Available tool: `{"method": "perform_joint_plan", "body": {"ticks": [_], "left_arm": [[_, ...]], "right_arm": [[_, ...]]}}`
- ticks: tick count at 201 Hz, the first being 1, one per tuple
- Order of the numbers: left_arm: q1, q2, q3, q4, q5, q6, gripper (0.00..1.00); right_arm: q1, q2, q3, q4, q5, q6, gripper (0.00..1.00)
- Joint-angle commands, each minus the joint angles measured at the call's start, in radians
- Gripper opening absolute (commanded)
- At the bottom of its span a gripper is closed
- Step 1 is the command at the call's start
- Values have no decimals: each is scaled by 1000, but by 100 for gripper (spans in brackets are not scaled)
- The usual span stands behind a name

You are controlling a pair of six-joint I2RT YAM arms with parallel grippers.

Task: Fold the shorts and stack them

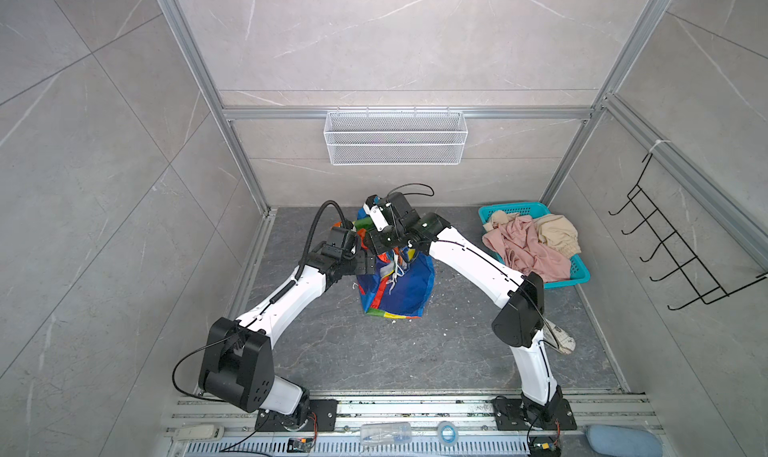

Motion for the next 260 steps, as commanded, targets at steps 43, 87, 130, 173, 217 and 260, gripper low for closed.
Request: {"method": "perform_joint_plan", "body": {"ticks": [43, 87, 130, 173, 217, 260], "left_arm": [[17, 41, 60, 345, 255, -165, 100], [32, 113, 92, 383, 411, -146, 100], [72, 138, 121, 347, 454, -95, 100], [115, 130, 115, 346, 514, -127, 99], [128, 59, 137, 319, 498, -111, 99], [134, -45, 126, 355, 535, -93, 100]], "right_arm": [[-67, -277, -352, 78, -48, 17, 99], [-175, -343, -523, 215, -171, 113, 99], [-201, -349, -609, 316, -175, 116, 99], [-200, -276, -599, 313, -163, 125, 99], [-201, -249, -610, 316, -161, 134, 99], [-200, -244, -661, 353, -193, 166, 78]]}}
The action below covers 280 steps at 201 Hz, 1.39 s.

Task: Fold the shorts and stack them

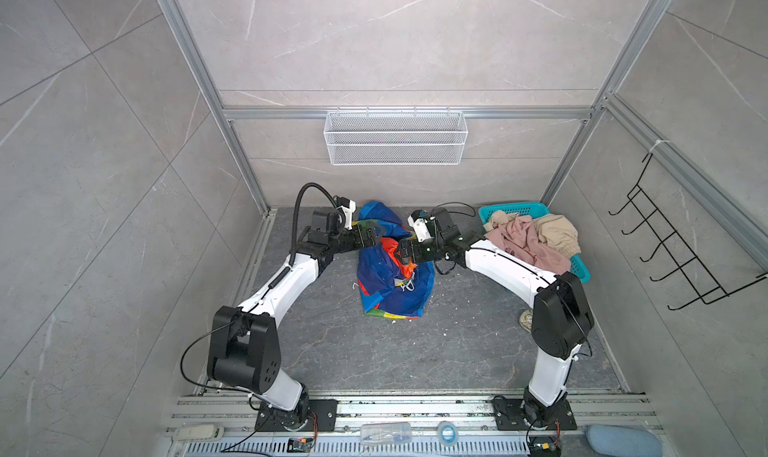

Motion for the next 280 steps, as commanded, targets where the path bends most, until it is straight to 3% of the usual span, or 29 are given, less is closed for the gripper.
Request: {"method": "perform_joint_plan", "body": {"ticks": [1, 21, 46, 62, 97, 130, 148, 167, 207, 230, 247, 258, 270, 280], "left_arm": [[3, -95, 38, 57, 68, 23, 100], [18, -121, -1, 144, 130, -38, 100], [77, -127, -72, 337, 238, -199, 100], [113, -102, -68, 372, 287, -283, 100], [158, -46, -78, 539, 414, -445, 100], [203, 1, -109, 753, 454, -630, 100], [214, 11, -105, 792, 470, -661, 100], [217, -10, -97, 726, 471, -615, 100], [217, -195, -43, 209, 272, -228, 100], [216, -304, 13, -58, 1, -12, 100], [217, -366, 5, -121, -162, 65, 100], [218, -406, -39, -114, -275, 43, 100], [219, -454, -124, -65, -384, -31, 99], [219, -497, -220, 45, -398, -16, 99]], "right_arm": [[5, 0, -43, 29, -18, 33, 77], [14, 26, -47, 48, -52, 66, 57], [38, 48, -25, 46, -42, 71, 21], [48, 53, -11, 46, -38, 72, 10], [62, 78, 48, 29, -26, 67, 4], [64, 120, 138, -2, -16, 76, 0], [78, 153, 227, -37, -9, 77, 0], [110, 205, 358, -106, 19, 52, 0], [239, 408, 803, -360, 139, -83, 0], [298, 605, 1159, -567, 182, -161, 0], [326, 755, 1413, -704, 202, -186, 4], [337, 816, 1531, -760, 180, -198, 10], [343, 836, 1579, -787, 135, -207, 18], [345, 821, 1560, -787, 106, -212, 27]]}}
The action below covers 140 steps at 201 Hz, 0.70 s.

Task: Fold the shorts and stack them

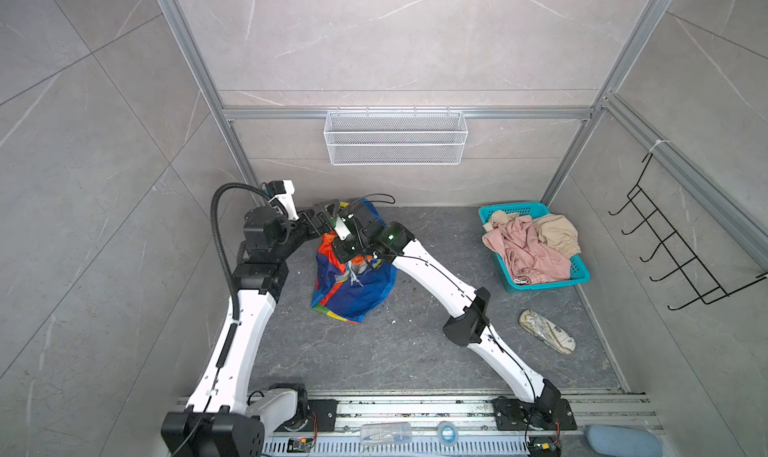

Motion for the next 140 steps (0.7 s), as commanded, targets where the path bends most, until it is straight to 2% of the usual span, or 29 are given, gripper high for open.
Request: {"method": "perform_joint_plan", "body": {"ticks": [1, 15, 31, 43, 65, 80, 96, 123, 140], "left_arm": [[1, -67, -164, 65, -239, 51, 99], [1, -108, -261, 192, -271, 24, 99], [1, -114, -272, 190, -277, 20, 99], [0, -88, -233, 115, -259, 23, 99], [0, 21, -60, -172, -233, 68, 99], [0, 88, 27, -333, -296, 42, 99], [1, 105, 40, -398, -336, 26, 99], [0, 69, -16, -396, -273, 31, 99], [0, 60, -31, -405, -199, 42, 99]], "right_arm": [[-9, 28, 43, -166, -45, -59, 28], [-11, -24, -27, -152, -55, -59, 46], [-17, -93, -123, -134, -55, -55, 60], [-22, -169, -200, -117, -58, -44, 70], [-42, -295, -390, -44, -54, -6, 85], [-68, -391, -565, 34, -48, 26, 91], [-105, -490, -752, 126, -55, 57, 97], [-170, -654, -1121, 389, -136, 160, 99], [-193, -681, -1256, 512, -196, 235, 99]]}}
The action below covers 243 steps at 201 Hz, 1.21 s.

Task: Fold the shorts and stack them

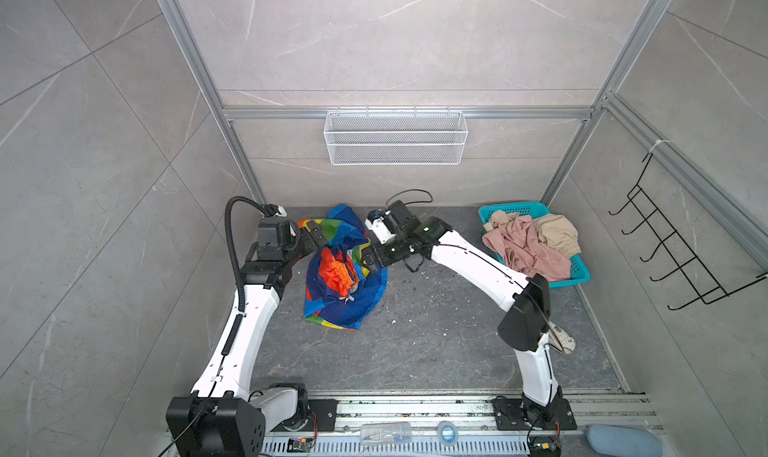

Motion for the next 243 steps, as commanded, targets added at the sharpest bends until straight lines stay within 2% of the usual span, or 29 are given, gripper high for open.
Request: {"method": "perform_joint_plan", "body": {"ticks": [1, 35, 69, 92, 104, 114, 133, 147, 170, 188, 218, 243], "left_arm": [[-1, -31, -14, -68, 79, 19, 99], [-1, 41, 33, -176, 162, 13, 99], [-1, 45, 16, -219, 133, 12, 100], [-3, 31, -17, -209, 79, -44, 100], [-3, 19, -38, -192, 73, -57, 99], [-2, 10, -50, -174, 99, -42, 99], [-3, 6, -58, -129, 227, -5, 99], [-3, 13, -55, -95, 317, -28, 99], [-4, 33, -36, -58, 398, -62, 100], [-6, 26, -30, -18, 415, -77, 100], [-10, 9, -19, 91, 471, -113, 100], [-14, 37, 27, 142, 538, -157, 99]], "right_arm": [[-25, -34, -170, 253, -94, 135, 98], [-22, 72, -173, 380, -215, 258, 88], [-4, 208, -62, 428, -258, 327, 76], [24, 292, 13, 394, -256, 333, 65], [29, 331, 46, 362, -249, 336, 53], [27, 348, 59, 342, -241, 335, 38], [15, 328, 46, 317, -220, 315, 12], [-7, 274, 1, 325, -221, 303, 2], [-87, 139, -61, 305, -201, 284, 0], [-158, 40, -24, 221, -162, 241, 0], [-216, -44, 207, 52, -51, 158, 0], [-221, 3, 485, -26, -67, 199, 0]]}}
